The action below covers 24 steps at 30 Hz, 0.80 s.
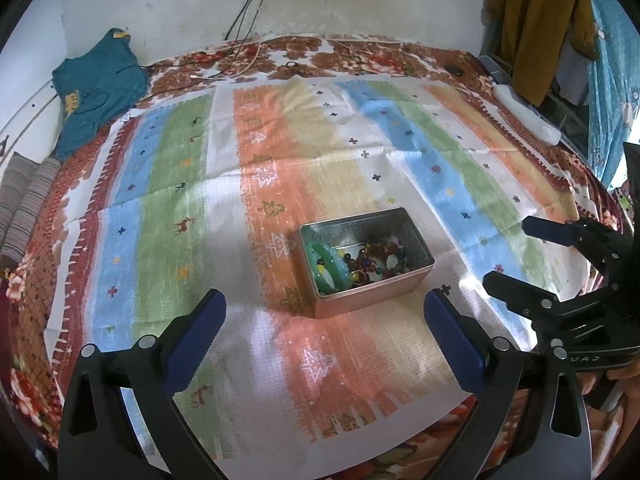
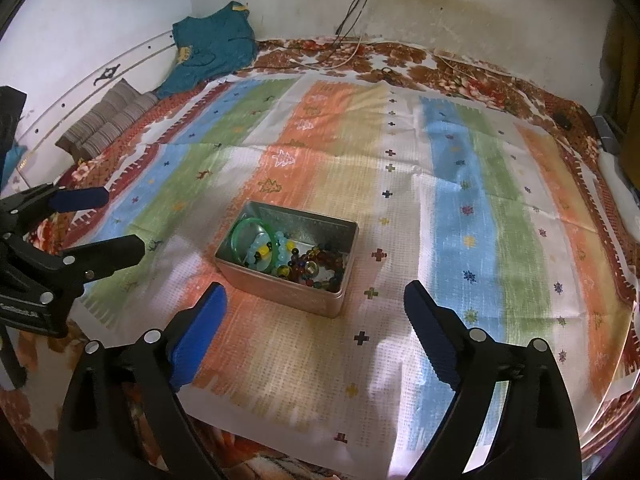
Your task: Organize jewelry
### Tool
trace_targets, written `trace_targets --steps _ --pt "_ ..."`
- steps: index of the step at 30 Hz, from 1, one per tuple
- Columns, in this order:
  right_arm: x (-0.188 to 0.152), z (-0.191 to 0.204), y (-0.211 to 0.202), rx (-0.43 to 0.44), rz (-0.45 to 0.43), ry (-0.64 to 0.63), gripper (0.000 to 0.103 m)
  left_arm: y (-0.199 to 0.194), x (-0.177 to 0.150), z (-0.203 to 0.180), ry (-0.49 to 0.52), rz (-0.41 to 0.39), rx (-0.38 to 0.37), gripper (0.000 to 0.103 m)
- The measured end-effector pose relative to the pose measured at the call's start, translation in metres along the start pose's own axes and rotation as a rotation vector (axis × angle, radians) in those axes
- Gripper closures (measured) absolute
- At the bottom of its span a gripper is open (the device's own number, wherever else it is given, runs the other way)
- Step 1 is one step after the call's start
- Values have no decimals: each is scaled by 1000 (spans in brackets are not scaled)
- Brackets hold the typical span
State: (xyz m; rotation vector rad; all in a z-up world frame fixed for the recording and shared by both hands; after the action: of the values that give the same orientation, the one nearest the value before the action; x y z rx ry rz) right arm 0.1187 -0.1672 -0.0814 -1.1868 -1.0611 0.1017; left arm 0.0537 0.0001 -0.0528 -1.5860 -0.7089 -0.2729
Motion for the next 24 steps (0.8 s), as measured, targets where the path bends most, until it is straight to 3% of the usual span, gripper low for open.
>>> trace_targets --steps 24 --pt "-1 -1 -5 -4 -10 4 9 -10 0 4 -9 -65 13 6"
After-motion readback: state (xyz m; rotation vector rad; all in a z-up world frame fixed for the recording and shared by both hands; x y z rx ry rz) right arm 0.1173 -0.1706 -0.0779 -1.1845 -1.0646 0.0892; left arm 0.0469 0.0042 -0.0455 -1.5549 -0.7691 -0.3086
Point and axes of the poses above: each gripper's, at about its wrist camera, not at the fingertips, and y roughly the way its jaws point, z to its left, x to its top, the point moved 5 cm from there along y, roughly the way its jaws point, and after that the axes turned 8 degrees about -y, right-handed, at the moved point
